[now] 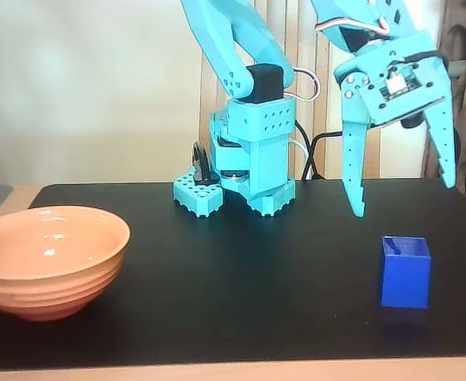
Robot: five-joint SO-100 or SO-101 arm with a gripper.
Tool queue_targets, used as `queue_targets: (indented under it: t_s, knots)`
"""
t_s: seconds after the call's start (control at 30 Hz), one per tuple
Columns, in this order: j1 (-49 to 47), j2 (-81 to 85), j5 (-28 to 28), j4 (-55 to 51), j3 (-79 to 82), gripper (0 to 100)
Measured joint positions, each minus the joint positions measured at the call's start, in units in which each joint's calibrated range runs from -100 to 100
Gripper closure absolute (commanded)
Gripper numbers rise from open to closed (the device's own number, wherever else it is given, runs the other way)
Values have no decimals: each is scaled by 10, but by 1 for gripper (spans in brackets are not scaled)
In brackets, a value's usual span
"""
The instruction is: Place the blue cube in the orange bowl.
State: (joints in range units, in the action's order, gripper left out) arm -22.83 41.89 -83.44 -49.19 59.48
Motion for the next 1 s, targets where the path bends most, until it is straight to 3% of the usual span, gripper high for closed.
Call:
queue_targets:
  t_s: [1.0]
  knots:
    - [14,-80,-5,0,-25,68]
